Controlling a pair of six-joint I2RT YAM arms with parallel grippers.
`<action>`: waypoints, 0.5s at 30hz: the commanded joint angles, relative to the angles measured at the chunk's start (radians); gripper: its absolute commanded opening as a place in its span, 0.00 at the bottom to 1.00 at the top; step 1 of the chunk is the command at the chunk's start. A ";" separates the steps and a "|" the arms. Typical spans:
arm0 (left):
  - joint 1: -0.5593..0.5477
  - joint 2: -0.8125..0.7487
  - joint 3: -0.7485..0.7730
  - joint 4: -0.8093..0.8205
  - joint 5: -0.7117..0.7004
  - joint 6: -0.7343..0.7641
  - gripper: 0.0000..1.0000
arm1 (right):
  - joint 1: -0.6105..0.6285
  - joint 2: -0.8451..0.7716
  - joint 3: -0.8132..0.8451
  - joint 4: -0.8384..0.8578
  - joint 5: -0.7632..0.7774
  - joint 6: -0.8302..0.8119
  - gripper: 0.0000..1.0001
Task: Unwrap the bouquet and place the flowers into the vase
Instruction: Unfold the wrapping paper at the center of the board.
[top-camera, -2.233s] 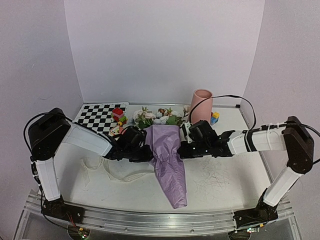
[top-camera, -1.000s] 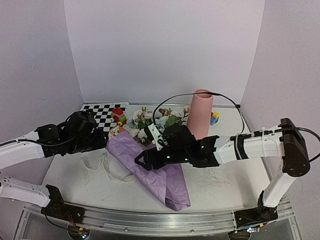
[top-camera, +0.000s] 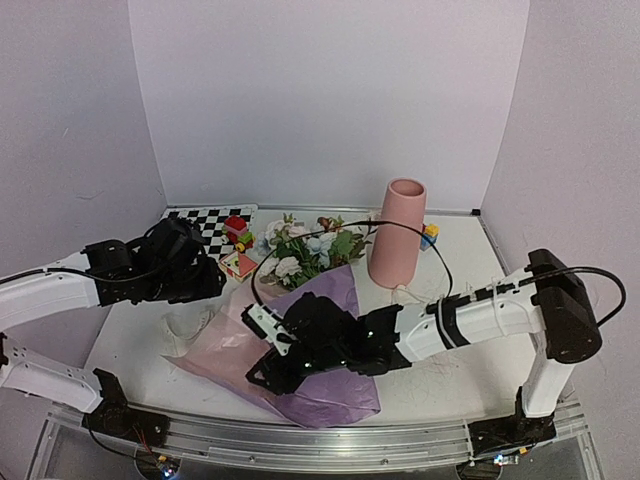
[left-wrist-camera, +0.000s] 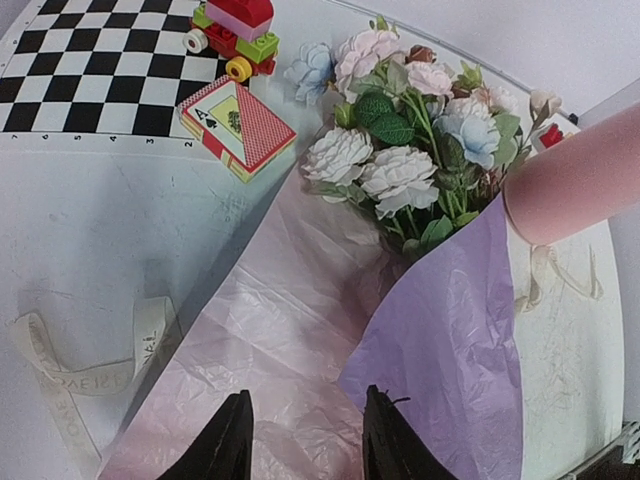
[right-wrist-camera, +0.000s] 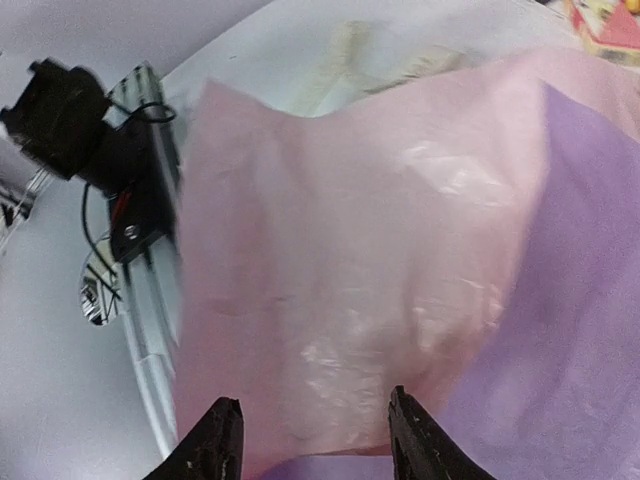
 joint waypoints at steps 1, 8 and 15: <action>0.005 0.019 -0.033 0.011 0.056 -0.042 0.38 | 0.037 0.046 0.070 0.023 -0.007 -0.041 0.50; 0.005 0.024 -0.148 0.108 0.187 -0.082 0.36 | 0.036 0.026 0.078 -0.100 0.316 -0.003 0.61; 0.005 0.006 -0.250 0.122 0.307 -0.097 0.35 | 0.036 0.086 0.152 -0.241 0.518 0.013 0.83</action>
